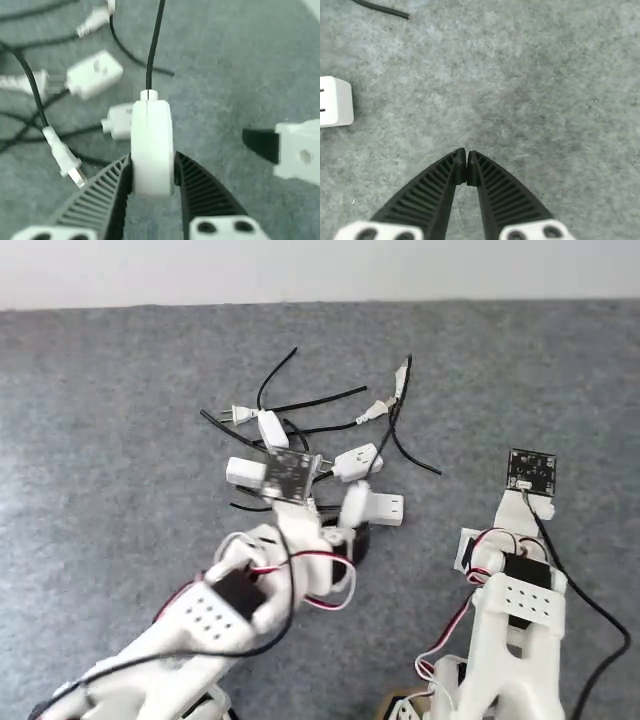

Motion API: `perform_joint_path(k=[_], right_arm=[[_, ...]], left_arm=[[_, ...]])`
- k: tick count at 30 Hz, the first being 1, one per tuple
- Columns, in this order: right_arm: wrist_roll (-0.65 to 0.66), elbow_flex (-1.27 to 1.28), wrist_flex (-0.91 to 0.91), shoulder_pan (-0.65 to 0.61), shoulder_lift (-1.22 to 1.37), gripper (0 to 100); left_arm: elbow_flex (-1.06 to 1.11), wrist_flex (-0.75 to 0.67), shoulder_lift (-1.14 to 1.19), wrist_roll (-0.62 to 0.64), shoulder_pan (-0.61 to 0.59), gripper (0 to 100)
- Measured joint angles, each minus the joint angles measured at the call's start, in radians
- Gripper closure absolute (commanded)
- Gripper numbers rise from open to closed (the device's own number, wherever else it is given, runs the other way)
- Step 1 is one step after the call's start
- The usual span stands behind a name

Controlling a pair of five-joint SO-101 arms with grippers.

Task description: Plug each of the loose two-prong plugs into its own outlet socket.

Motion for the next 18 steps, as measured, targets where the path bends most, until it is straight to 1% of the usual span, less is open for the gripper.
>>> perform_joint_path(k=[3,8,13,18], right_arm=[[0.000,0.000,0.000,0.017,0.000,98.4],[0.000,0.000,0.000,0.023,0.000,98.4],[0.000,0.000,0.000,0.023,0.000,98.4],[0.000,0.000,-0.032,0.023,0.000,98.5]], left_arm=[[0.000,-0.046,0.141,0.060,0.040,74],[0.000,-0.061,0.273,0.081,0.081,75],[-0.028,-0.055,0.285,0.081,0.077,75],[-0.087,0.055,0.221,0.072,0.078,75]])
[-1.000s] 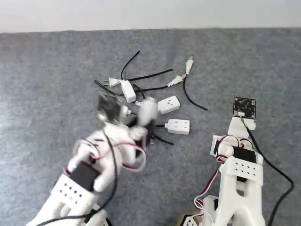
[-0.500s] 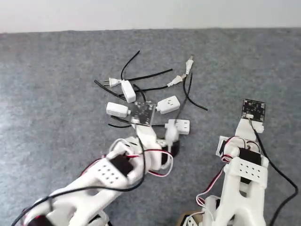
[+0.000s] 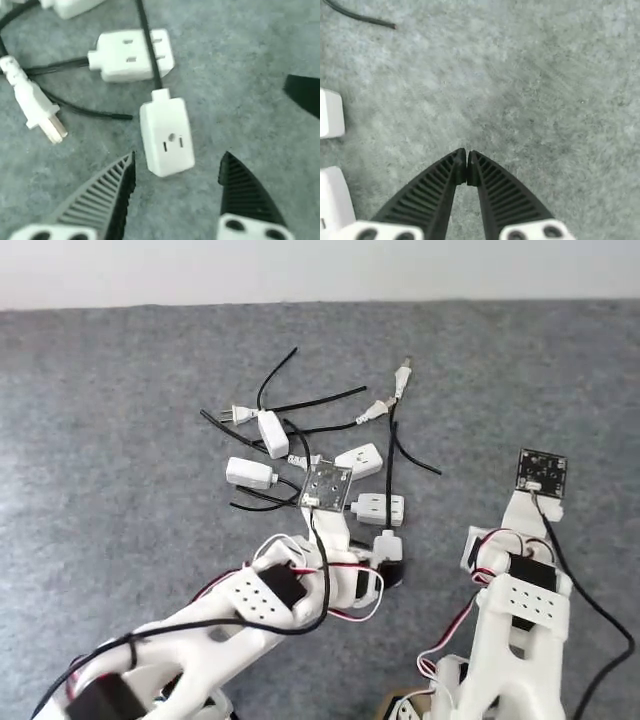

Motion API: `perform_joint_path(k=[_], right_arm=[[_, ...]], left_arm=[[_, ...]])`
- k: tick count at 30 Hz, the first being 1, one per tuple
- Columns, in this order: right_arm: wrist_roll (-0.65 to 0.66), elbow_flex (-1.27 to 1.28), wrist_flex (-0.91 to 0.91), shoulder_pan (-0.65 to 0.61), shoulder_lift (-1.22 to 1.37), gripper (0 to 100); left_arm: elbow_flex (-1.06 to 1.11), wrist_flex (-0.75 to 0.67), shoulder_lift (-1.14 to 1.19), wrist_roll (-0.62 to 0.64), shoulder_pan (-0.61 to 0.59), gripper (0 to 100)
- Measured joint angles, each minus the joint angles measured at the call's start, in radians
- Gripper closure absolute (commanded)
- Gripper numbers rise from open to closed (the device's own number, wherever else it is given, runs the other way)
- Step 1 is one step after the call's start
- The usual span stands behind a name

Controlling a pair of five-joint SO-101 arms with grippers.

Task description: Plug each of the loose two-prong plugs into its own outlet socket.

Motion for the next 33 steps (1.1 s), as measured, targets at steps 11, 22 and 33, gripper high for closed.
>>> perform_joint_path(k=[11,22,33], right_arm=[[0.046,0.014,-0.005,0.000,0.000,98.7],[0.046,0.020,-0.005,0.000,0.002,98.7],[0.046,0.020,-0.005,0.000,0.002,98.7]], left_arm=[[0.055,-0.038,-0.106,-0.097,0.005,86],[-0.215,0.014,0.299,-0.103,0.017,82],[-0.308,0.060,0.324,-0.183,0.118,100]])
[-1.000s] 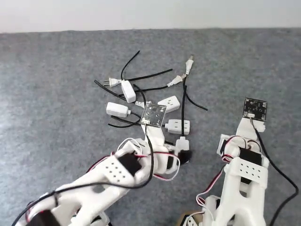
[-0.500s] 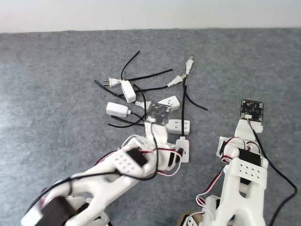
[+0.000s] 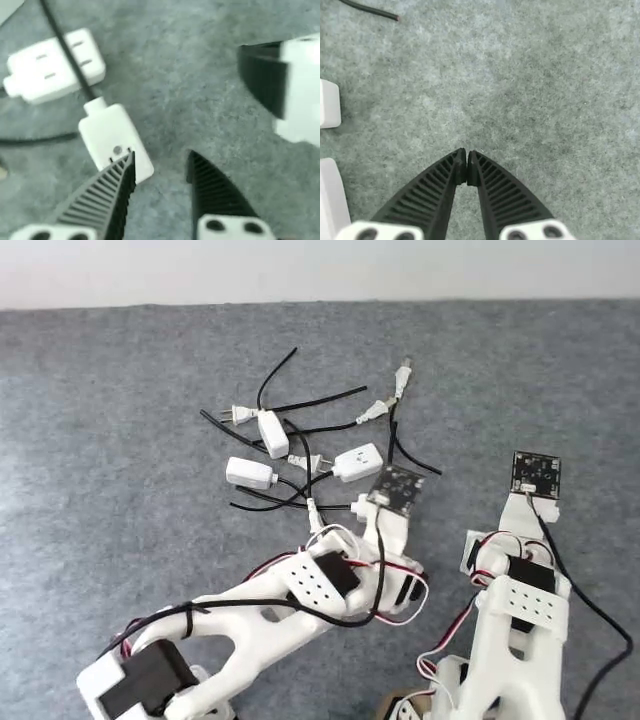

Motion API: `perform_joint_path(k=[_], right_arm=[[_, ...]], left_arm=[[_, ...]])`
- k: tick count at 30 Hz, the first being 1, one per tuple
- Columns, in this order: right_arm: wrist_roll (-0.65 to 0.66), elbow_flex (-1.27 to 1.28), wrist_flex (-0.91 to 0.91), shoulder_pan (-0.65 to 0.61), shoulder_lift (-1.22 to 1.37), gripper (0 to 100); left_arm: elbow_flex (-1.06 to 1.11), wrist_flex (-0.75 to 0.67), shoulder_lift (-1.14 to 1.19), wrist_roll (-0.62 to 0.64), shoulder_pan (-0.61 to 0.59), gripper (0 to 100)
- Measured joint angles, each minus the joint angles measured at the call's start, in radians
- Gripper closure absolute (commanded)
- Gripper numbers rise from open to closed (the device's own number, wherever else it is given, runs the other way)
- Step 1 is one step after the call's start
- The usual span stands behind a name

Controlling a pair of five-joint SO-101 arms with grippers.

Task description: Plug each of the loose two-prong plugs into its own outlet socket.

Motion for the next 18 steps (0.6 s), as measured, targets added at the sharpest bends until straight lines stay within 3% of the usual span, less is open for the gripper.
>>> perform_joint_path(k=[9,18], right_arm=[[0.000,0.000,0.000,0.000,0.000,98.7],[0.000,0.000,0.000,0.032,0.000,98.7]], left_arm=[[-0.029,-0.048,0.026,-0.072,0.012,99],[-0.181,-0.103,0.235,-0.077,0.043,99]])
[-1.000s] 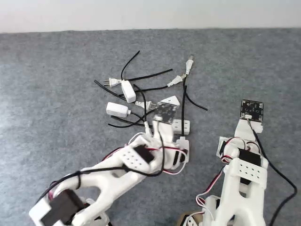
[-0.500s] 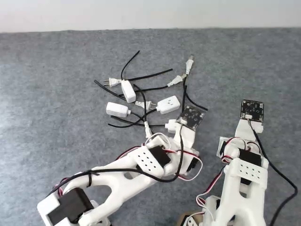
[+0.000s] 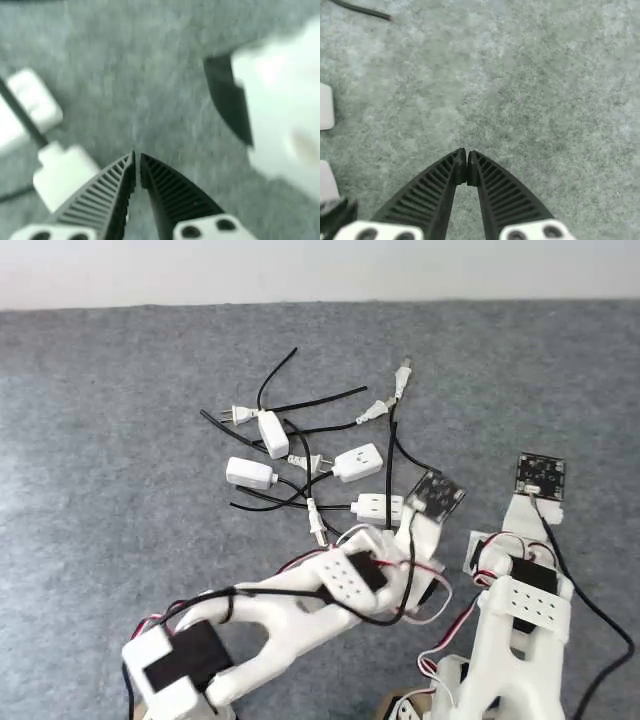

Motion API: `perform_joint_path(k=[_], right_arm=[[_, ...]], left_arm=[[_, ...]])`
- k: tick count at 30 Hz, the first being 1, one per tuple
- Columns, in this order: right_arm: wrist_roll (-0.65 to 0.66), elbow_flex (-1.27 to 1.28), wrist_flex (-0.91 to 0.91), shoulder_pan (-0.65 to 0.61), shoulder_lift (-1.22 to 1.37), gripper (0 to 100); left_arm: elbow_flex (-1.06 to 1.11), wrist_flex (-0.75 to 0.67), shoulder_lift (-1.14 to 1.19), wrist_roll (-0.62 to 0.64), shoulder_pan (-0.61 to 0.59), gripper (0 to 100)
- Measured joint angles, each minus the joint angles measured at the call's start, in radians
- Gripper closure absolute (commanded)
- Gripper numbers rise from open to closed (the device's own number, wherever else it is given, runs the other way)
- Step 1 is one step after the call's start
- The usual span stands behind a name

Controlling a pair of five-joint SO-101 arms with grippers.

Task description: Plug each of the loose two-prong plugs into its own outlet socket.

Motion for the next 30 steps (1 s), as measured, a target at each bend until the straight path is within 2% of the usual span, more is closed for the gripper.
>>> perform_joint_path(k=[7,13,24,30], right_arm=[[0.000,0.000,0.000,0.012,0.000,98.7],[0.000,0.000,0.000,0.012,0.000,98.7],[0.000,0.000,0.000,0.012,0.000,98.6],[0.000,0.000,0.000,0.012,0.000,98.4]], left_arm=[[-0.135,0.127,0.077,0.009,-0.014,99],[-0.167,0.269,0.089,0.126,-0.097,99],[-0.169,0.313,0.089,0.135,-0.140,99],[-0.169,0.362,0.089,0.135,-0.238,99]])
